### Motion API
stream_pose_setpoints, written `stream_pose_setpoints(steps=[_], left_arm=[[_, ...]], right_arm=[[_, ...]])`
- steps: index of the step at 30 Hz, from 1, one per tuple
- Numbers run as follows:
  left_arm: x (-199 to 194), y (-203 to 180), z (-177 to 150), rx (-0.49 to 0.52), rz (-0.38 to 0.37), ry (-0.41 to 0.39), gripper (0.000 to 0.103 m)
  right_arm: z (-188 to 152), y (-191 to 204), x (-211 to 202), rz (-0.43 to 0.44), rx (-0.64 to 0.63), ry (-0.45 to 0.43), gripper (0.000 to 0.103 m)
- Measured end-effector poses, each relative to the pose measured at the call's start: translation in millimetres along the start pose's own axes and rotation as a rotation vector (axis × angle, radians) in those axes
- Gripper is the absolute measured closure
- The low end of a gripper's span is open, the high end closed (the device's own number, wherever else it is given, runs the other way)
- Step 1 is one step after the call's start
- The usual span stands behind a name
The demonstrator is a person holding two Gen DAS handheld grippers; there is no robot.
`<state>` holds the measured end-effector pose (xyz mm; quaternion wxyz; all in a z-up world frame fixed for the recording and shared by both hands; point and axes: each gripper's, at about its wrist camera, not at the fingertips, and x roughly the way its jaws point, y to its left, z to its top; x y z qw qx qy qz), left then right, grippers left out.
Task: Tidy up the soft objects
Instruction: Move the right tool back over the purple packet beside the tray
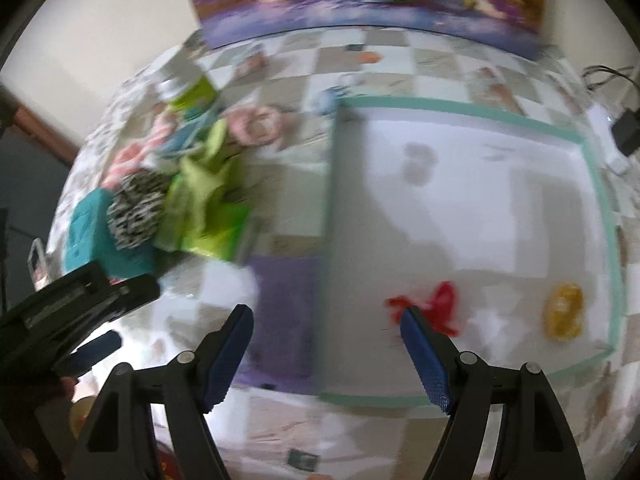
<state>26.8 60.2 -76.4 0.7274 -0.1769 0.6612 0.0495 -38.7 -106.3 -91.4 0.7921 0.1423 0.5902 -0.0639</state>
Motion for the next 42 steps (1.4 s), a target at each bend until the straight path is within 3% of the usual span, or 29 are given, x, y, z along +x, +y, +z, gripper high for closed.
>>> stream_pose_setpoints(steps=[12,21,33,42], left_arm=[[4.3,34.1,9.5,-0.063,0.031,0.023,0.014],[8.1,52.1,15.9,-0.077,0.014,0.045,0.014],[18.6,37.3,7.3,-0.085,0.010,0.058,0.014],[27.4,34.9,6.7,-0.088,0.007,0.069,0.014]], right_arm=[[-7.7,35.5,9.0,0.100,-0.110,0.023,0.024],[-8.7,38.7,29.0,0.059,-0.136,0.073,0.025],[-13.8,41.9,42.5,-0.007,-0.169,0.094,0.024],[-13.7,49.4,52.1,0.073,-0.145,0.114,0.024]])
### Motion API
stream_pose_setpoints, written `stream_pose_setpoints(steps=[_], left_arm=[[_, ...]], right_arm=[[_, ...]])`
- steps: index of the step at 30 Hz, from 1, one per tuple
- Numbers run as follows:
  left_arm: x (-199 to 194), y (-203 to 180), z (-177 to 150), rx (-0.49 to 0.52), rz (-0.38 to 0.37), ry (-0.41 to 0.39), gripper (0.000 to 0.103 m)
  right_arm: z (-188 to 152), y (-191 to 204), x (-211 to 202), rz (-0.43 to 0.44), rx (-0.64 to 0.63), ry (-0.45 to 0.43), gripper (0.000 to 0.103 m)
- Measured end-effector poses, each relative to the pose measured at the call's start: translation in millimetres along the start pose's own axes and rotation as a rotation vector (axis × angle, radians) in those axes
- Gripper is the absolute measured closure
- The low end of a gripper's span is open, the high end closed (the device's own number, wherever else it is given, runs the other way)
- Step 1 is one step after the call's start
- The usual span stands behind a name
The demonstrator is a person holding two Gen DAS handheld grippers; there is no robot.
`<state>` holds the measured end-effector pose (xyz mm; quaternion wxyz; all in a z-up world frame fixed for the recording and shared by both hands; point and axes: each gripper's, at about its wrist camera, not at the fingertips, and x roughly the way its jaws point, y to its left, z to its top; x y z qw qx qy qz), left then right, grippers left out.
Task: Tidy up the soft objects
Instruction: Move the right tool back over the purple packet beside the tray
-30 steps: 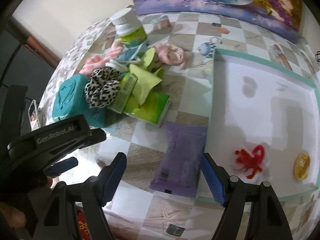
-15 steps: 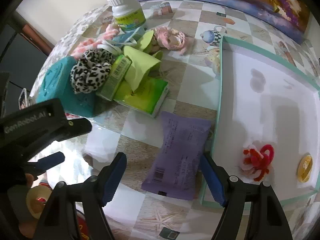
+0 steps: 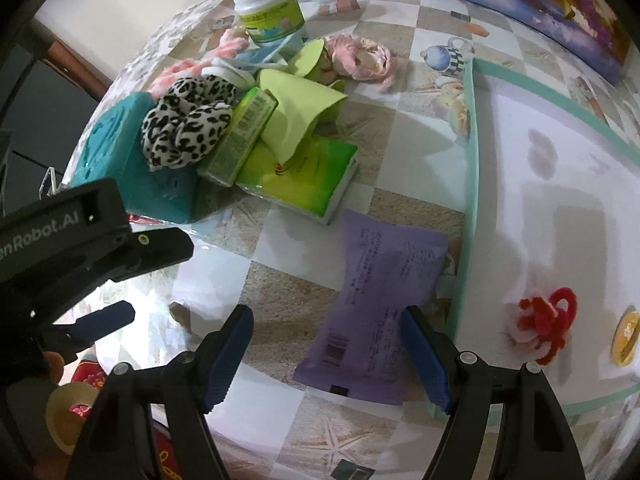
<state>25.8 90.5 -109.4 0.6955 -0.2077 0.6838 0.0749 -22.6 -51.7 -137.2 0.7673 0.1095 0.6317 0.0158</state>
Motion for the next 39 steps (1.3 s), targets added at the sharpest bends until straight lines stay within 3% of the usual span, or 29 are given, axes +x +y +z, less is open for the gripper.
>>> stream_pose_setpoints(steps=[9,20,35,39], left_arm=[[6.6,3.4,0.2,-0.005,-0.005,0.010,0.014],[11.4,15.8,2.1,-0.035,-0.022,0.017,0.014],[14.8,42.7,11.6,-0.082,-0.067,0.041,0.014],[15.2,48.2,14.0,-0.084,-0.068,0.046,0.014]], right_arm=[[10.8,-19.4,-10.1,0.079,0.033,-0.013,0.023],[14.4,-31.0,-12.2,-0.033,0.026,-0.021,0.023],[10.8,-21.7,2.8,-0.005,-0.002,0.006,0.023],[16.9,-16.3,2.6,-0.035,0.024,0.003,0.024]])
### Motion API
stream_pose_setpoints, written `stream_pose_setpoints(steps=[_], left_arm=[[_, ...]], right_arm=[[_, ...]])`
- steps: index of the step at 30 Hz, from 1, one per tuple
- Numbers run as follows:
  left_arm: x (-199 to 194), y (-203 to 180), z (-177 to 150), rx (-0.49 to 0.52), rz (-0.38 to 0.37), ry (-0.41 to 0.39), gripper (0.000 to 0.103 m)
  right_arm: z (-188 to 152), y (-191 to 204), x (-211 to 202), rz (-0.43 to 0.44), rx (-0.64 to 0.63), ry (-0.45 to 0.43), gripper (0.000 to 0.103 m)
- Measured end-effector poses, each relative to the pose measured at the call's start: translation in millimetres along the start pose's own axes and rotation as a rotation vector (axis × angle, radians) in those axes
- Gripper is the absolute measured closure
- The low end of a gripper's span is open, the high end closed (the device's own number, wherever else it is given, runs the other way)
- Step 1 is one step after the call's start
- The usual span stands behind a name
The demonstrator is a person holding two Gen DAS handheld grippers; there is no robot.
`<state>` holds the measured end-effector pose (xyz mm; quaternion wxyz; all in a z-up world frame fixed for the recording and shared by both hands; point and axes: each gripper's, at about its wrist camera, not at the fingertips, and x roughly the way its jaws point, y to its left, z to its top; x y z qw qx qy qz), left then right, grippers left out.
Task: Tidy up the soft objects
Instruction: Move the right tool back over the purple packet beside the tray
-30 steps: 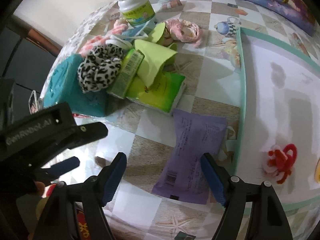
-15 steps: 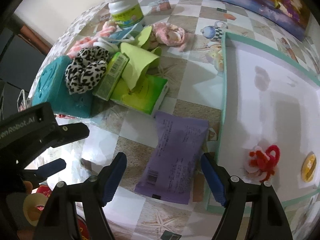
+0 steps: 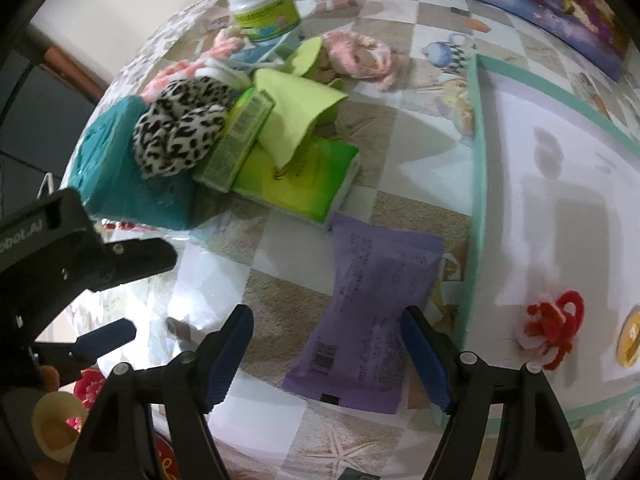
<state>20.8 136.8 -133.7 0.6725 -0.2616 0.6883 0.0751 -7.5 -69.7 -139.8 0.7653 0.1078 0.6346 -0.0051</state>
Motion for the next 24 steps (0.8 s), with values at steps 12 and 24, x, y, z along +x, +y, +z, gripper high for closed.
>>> stream_pose_setpoints(steps=[12,24], left_arm=[[2.6,-7.5,-4.0,-0.001,0.006,0.000,0.014],[6.0,-6.3,-3.2,-0.005,0.004,0.011,0.014]], right_arm=[[4.8,-0.4,12.3,0.035,0.007,0.036,0.025],[-1.1,22.3,21.4,-0.119,-0.078,0.018,0.025]])
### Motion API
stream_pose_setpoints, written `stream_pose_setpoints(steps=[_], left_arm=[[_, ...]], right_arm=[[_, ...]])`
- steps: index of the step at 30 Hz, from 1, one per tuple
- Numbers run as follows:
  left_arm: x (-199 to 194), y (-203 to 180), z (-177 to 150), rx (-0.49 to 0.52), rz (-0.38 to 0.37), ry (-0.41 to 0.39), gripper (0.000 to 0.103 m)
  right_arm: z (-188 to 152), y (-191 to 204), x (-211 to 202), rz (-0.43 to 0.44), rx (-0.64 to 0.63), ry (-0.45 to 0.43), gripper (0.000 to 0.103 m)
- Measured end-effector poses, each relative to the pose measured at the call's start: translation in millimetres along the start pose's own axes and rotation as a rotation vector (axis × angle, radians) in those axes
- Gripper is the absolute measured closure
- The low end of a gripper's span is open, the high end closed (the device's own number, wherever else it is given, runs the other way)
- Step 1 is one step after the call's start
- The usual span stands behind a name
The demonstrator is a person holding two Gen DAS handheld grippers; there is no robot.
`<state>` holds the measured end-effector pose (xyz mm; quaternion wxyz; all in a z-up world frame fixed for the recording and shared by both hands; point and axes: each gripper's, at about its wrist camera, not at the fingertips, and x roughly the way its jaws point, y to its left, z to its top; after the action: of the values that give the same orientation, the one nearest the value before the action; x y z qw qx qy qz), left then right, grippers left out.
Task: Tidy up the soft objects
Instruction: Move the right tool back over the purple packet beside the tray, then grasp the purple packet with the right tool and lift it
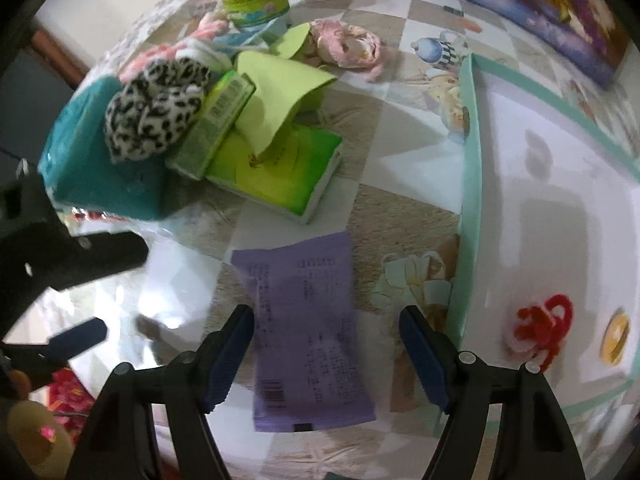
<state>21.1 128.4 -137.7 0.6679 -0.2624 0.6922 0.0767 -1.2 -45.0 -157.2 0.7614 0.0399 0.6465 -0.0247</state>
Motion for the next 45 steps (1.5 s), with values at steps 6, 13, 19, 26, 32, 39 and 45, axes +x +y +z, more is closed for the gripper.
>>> stream_pose_setpoints(steps=[6,13,19,26,32,39,45], left_arm=[[1.1,0.2,0.2,0.000,0.003,0.000,0.014],[2.4,-0.2,-1.0,0.007,0.002,-0.002,0.014],[1.7,-2.3,-1.7,0.016,0.002,-0.006,0.014],[-3.4,-9.3,-5.3,0.053,-0.009,-0.020,0.014],[-15.6,-20.1,-9.0,0.114,-0.024,-0.053,0.014],[-29.8,-45.3,-19.5,0.235,-0.044,-0.097,0.014],[-39.9,-85.3,-37.9,0.399,-0.068,-0.138,0.014]], right_arm=[[-5.8,19.2,4.8,-0.038,-0.068,-0.013,0.032],[-7.5,16.8,0.5,-0.032,-0.055,-0.023,0.051],[-11.7,12.8,-6.9,-0.016,-0.049,-0.019,0.053],[-11.0,-10.7,-26.6,0.086,0.052,-0.022,0.054],[-10.4,-25.9,-54.6,0.074,0.103,-0.100,0.054],[-5.3,-49.8,-88.0,0.045,0.165,-0.181,0.054],[-4.9,-83.1,-103.2,0.011,0.268,-0.213,0.054]])
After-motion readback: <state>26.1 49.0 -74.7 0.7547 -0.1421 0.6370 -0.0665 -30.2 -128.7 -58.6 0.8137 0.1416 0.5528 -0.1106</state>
